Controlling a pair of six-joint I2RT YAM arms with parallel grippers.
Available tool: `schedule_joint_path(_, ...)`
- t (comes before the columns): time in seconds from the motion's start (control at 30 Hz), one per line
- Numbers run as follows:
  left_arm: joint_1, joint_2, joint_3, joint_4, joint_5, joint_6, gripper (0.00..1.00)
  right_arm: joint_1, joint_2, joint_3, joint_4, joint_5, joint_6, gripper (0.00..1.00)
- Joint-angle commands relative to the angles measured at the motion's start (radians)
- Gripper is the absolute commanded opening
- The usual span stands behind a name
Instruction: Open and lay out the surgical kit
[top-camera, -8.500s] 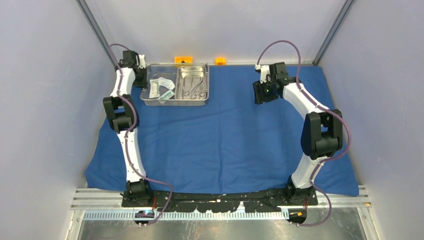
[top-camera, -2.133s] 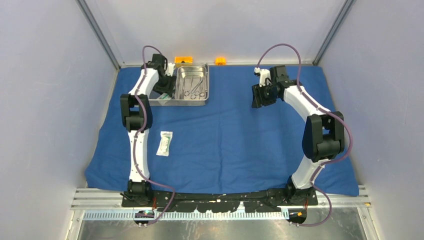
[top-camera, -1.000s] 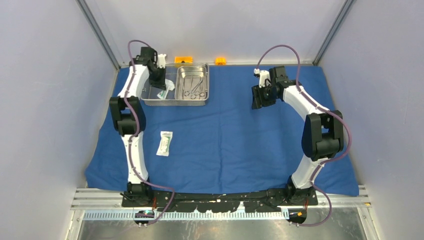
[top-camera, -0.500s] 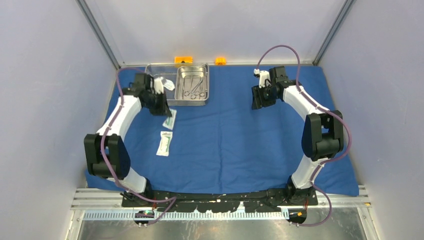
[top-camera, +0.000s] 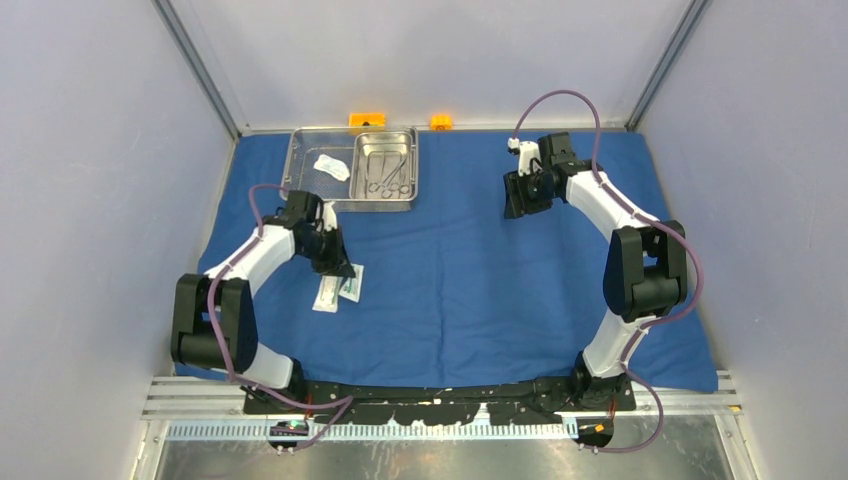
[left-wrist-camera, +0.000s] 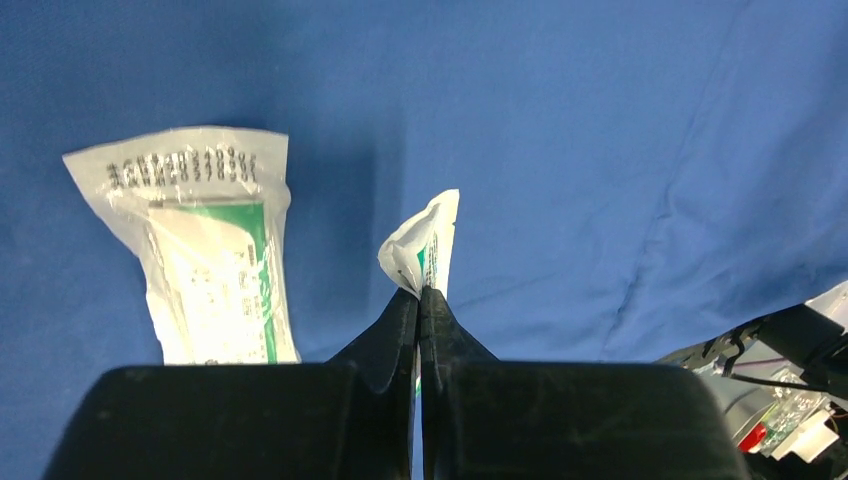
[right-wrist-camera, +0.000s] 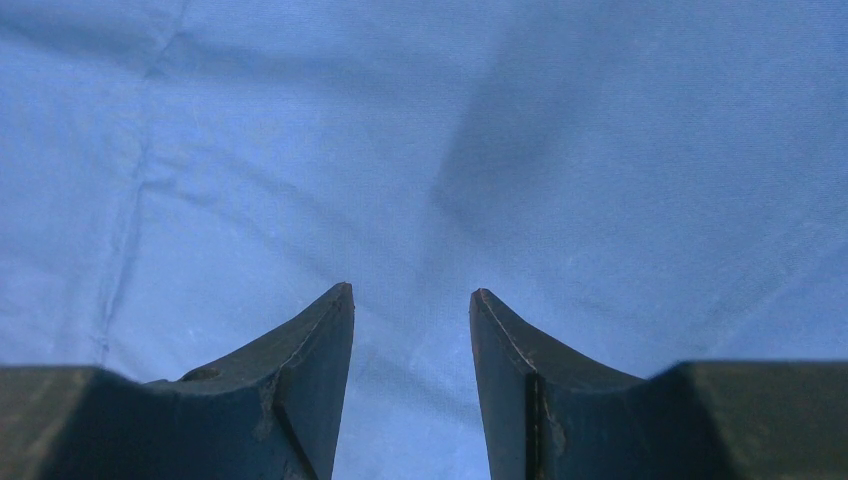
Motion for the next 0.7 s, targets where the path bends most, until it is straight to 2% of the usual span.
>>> schedule_joint_path(0.0,-0.005,0.042,0.002,0.097,0.006,-0.039,0.0,0.001,-0.021,0.015,0.009,0.009,-0.01,0.51)
schedule_joint_path(0.23,-0.004,0.106,0.0,0.097,-0.04,-0.036,0.0,0.002,-0.024,0.015,0.009,0.007,-0.011,0.51)
schedule_joint_path(0.43,-0.004,0.107,-0.024,0.096,-0.08,-0.036,0.04,0.002,-0.026,0.016,0.008,0.01,-0.016,0.51)
schedule_joint_path(0.5,-0.004,0.105,-0.026,0.093,-0.095,-0.036,0.09,0.001,-0.027,0.016,0.008,0.009,-0.017,0.51)
schedule_joint_path(0.67,-0.004,0.117,-0.014,0.088,-0.091,-0.041,0.29,0.001,-0.022,0.019,0.008,0.009,-0.019,0.51)
